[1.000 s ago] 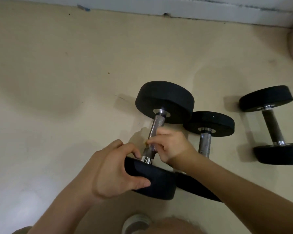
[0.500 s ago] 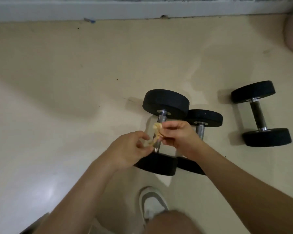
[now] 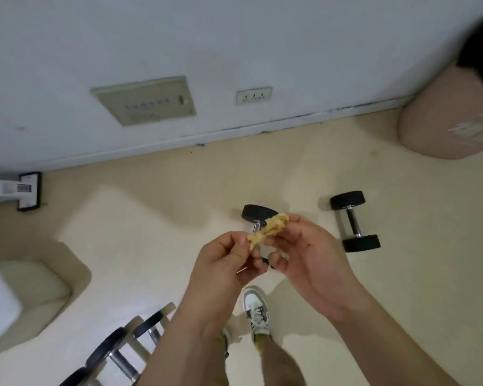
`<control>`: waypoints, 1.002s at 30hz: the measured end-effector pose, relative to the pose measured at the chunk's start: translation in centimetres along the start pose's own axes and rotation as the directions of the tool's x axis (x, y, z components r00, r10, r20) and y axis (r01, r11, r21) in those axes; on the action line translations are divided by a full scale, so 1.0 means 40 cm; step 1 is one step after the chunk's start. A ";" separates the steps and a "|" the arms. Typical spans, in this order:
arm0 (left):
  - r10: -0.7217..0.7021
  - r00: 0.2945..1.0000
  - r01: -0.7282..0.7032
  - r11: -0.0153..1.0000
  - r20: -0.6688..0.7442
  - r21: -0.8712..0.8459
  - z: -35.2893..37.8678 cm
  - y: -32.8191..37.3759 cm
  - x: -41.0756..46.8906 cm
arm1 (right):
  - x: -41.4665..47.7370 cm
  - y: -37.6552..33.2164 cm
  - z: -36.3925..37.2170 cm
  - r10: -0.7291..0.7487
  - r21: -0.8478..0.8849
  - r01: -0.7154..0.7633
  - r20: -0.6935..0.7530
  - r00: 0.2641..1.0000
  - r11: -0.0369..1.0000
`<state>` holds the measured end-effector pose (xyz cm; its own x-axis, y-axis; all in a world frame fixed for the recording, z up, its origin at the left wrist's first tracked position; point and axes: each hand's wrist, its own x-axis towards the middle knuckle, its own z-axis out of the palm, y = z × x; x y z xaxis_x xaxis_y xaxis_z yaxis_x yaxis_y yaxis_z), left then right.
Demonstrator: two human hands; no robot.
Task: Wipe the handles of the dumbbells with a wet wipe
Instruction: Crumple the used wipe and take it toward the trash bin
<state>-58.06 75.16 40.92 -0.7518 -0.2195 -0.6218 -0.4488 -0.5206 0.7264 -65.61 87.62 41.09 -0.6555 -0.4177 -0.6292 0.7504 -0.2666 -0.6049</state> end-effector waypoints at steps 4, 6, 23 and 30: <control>0.124 0.988 -0.116 0.989 -0.094 0.087 0.112 0.140 -0.176 | -0.194 -0.179 0.071 -0.145 -0.152 0.127 -0.114 0.983 0.980; 0.158 0.985 -0.148 0.981 -0.075 0.127 0.165 0.196 -0.255 | -0.279 -0.257 0.091 -0.193 -0.277 0.167 -0.068 0.979 0.946; 0.371 0.879 -0.449 0.855 0.300 0.258 0.657 0.224 -0.487 | -0.735 -0.571 -0.244 -0.729 -0.695 0.531 0.015 0.685 0.485; 0.267 0.862 -0.278 0.960 0.430 -0.039 1.186 0.126 -0.376 | -0.769 -0.837 -0.566 -0.641 -0.459 0.585 0.043 0.766 0.669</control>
<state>-71.93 114.99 67.83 -0.9760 0.0264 -0.2164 -0.2031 -0.4708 0.8586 -72.49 129.07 69.62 -0.9797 -0.1862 -0.0739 0.0797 -0.0238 -0.9965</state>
